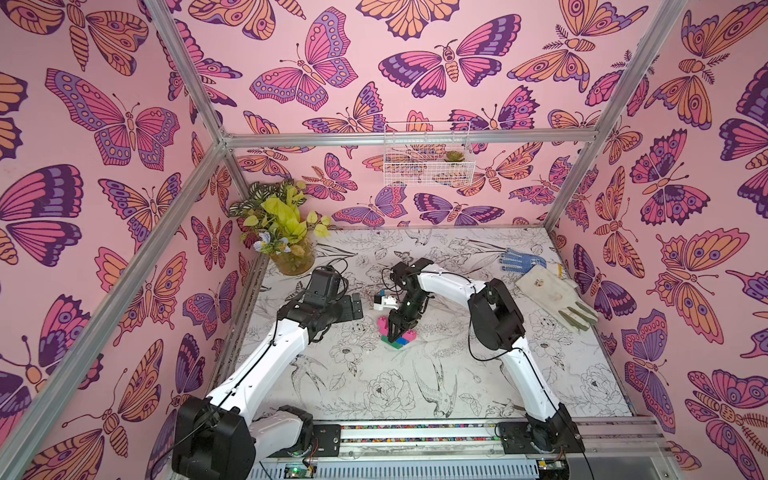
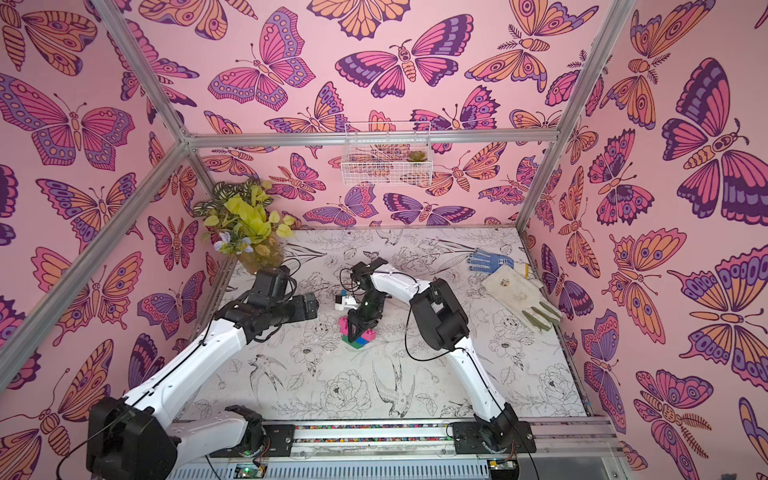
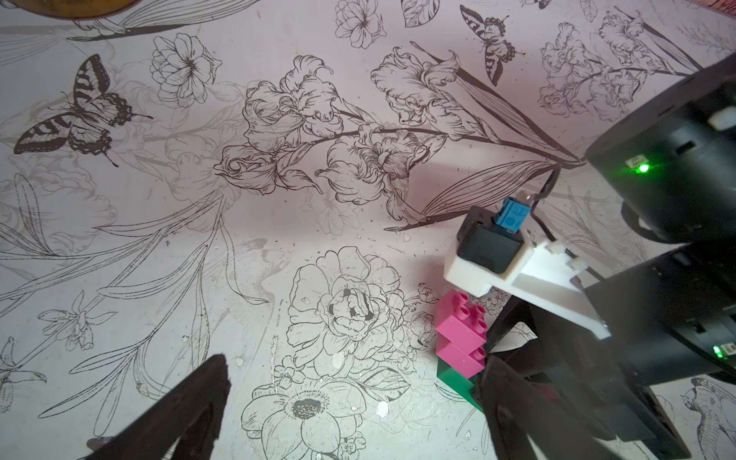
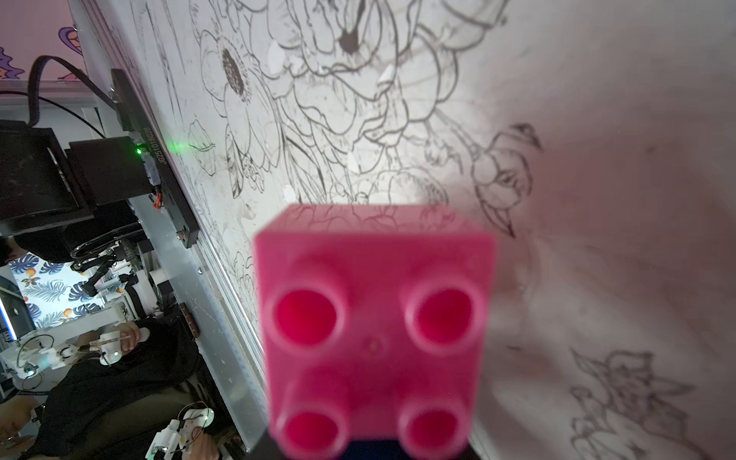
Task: Assemble the letter v with lego
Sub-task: Adjust the lego brick at the center of the board, then reset both arms
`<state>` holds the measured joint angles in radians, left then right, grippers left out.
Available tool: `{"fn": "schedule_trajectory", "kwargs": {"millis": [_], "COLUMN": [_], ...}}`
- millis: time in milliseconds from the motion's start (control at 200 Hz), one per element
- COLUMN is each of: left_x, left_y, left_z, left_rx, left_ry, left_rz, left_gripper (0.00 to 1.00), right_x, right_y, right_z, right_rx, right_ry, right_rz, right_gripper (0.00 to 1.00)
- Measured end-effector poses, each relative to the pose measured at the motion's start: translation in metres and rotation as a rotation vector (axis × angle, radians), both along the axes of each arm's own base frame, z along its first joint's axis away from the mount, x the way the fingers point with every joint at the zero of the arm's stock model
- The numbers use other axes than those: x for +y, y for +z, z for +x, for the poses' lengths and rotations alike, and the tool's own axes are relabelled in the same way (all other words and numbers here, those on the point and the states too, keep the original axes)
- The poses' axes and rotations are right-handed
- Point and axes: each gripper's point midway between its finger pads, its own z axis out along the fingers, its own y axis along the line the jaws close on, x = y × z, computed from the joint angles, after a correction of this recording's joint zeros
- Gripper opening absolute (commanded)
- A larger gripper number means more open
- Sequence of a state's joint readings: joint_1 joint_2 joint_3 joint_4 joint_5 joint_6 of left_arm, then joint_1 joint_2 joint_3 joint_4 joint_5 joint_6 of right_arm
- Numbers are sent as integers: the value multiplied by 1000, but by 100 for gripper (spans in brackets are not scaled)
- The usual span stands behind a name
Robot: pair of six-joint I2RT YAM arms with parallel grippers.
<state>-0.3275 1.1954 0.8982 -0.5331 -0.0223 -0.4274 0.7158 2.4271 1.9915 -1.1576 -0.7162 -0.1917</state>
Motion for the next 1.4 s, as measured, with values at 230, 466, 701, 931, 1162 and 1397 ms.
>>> {"fn": "schedule_trajectory", "kwargs": {"millis": [230,466,701,931,1162,1397], "left_x": [0,0,0,2,31,81], "left_y": [-4,-11,-14,-6,26,-2], "left_z": [1,1,2,8,20,30], "left_rx": [12,34,41,-6,-188,-269], "left_ry": [1,0,2,14,108,182], "left_rz": [5,13,19,20,122,367], "left_gripper": [100,100,100,100,100,100], "right_x": [-7,-17,-24,-56,-108,-211], "right_y": [-6,-4,8,23,125,167], "right_z": [15,47,79,110,134,132], "right_rx": [3,-82,-192,-363,-740,-968], "right_ry": [-31,-68,-116,-202,-433,-758], "right_rz": [-13,-30,-36,-108,-122,-219], "right_gripper": [46,69,99,99,99,99]}}
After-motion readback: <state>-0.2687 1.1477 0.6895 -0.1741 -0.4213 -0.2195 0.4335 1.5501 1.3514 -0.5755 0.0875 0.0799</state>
